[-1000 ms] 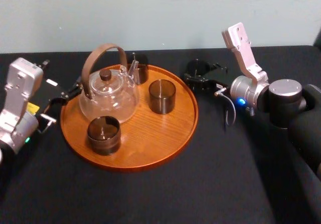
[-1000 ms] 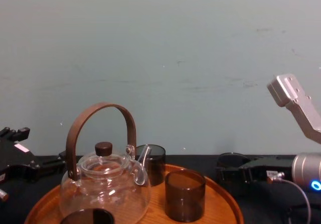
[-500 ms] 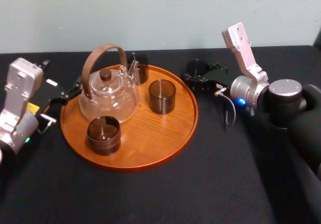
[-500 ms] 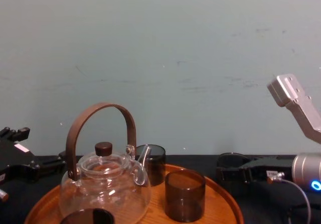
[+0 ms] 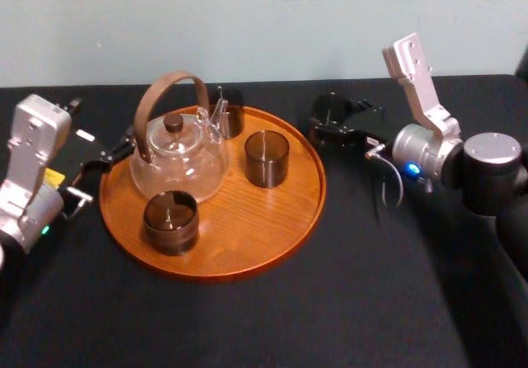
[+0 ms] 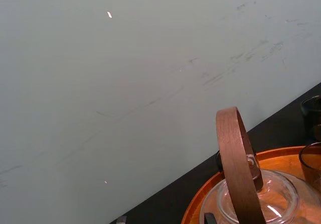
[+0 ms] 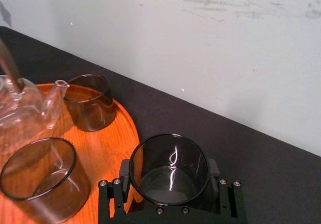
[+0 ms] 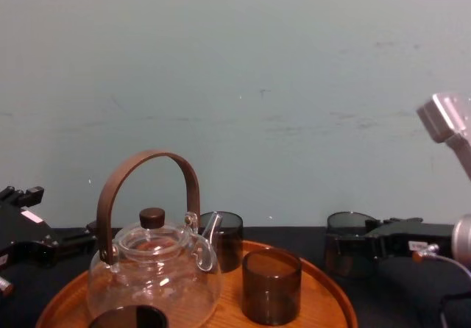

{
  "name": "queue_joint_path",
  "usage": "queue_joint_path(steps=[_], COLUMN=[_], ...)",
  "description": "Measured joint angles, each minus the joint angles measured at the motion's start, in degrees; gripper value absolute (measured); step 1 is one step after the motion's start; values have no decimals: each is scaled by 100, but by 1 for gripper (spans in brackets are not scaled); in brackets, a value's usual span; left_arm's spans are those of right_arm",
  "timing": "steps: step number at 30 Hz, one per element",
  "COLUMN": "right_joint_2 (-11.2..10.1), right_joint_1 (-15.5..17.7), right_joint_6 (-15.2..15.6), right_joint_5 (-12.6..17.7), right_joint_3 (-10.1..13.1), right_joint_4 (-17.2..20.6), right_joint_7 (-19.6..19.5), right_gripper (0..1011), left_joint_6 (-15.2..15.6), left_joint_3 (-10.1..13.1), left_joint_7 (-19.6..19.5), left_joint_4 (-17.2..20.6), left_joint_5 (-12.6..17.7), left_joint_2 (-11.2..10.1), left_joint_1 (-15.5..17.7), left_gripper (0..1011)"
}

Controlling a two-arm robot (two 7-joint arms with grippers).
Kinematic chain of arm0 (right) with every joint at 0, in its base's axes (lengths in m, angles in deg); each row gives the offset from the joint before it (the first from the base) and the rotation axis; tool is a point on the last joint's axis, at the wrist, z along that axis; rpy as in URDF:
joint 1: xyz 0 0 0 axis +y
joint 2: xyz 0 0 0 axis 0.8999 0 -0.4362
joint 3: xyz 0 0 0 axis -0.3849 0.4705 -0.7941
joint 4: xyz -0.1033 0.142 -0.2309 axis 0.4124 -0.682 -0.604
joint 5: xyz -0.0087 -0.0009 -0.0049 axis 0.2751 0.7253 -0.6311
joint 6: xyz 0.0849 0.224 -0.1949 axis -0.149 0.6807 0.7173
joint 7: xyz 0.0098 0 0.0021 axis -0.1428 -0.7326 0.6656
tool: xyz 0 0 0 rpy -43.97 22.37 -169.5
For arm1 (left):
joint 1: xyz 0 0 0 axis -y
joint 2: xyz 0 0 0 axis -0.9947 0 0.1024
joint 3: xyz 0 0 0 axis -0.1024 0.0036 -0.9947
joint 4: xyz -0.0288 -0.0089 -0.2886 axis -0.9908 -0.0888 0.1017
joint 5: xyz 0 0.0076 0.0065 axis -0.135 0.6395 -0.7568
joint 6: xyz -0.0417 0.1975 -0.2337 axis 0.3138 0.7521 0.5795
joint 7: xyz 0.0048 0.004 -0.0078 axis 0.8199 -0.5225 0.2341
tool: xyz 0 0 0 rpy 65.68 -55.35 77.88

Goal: Pick up the glass from the table and place it on the tray.

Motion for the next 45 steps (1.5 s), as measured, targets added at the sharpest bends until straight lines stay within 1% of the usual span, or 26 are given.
queue_joint_path(steps=[1, 2, 5, 6, 7, 12, 13, 16, 17, 19, 22, 23, 26, 29, 32, 35, 36, 38, 41, 45], right_joint_2=[-24, -93, -203, -280, -677, -915, -1006, -1129, -1220, -1307, -1475, -1566, -1690, -1870, -1943, -2032, -2032, -2077, -2097, -2098], right_joint_1=[35, 125, 265, 363, 836, 1093, 1176, 1290, 1364, 1439, 1579, 1646, 1749, 1907, 1975, 2044, 2044, 2066, 2068, 2034], right_joint_6=[19, 60, 119, 160, 354, 414, 421, 421, 416, 395, 286, 219, 131, 46, 20, -14, -14, -36, -45, -53], right_joint_5=[11, 37, 74, 103, 260, 341, 363, 400, 429, 460, 534, 578, 648, 759, 810, 864, 864, 886, 893, 899], right_joint_3=[2, 9, 19, 29, 82, 75, 59, 34, 15, -6, -41, -58, -80, -113, -145, -222, -222, -312, -378, -524], right_joint_4=[63, 242, 498, 672, 1445, 1842, 1971, 2141, 2255, 2352, 2527, 2618, 2740, 2975, 3090, 3240, 3240, 3335, 3390, 3470], right_joint_7=[6, 14, 20, 22, 20, 100, 148, 220, 276, 344, 517, 608, 738, 898, 957, 1029, 1029, 1062, 1078, 1092], right_gripper=[904, 904, 904, 904, 904, 904, 904, 904, 904, 904, 904, 904, 904, 904, 904, 904, 904, 904, 904, 904], left_joint_6=[0, 0, 0, 0, 0, 0, 0, 0, 0, 0, 0, 0, 0, 0, 0, 0, 0, 0, 0, 0], left_joint_3=[0, 0, 0, 0, 0, 0, 0, 0, 0, 0, 0, 0, 0, 0, 0, 0, 0, 0, 0, 0], left_joint_7=[0, 0, 0, 0, 0, 0, 0, 0, 0, 0, 0, 0, 0, 0, 0, 0, 0, 0, 0, 0], left_joint_4=[0, 0, 0, 0, 0, 0, 0, 0, 0, 0, 0, 0, 0, 0, 0, 0, 0, 0, 0, 0], left_joint_5=[0, 0, 0, 0, 0, 0, 0, 0, 0, 0, 0, 0, 0, 0, 0, 0, 0, 0, 0, 0], left_joint_2=[0, 0, 0, 0, 0, 0, 0, 0, 0, 0, 0, 0, 0, 0, 0, 0, 0, 0, 0, 0], left_joint_1=[0, 0, 0, 0, 0, 0, 0, 0, 0, 0, 0, 0, 0, 0, 0, 0, 0, 0, 0, 0], left_gripper=[1001, 1001, 1001, 1001, 1001, 1001, 1001, 1001, 1001, 1001, 1001, 1001, 1001, 1002, 1001, 1001, 1001, 1001, 1001, 1001])
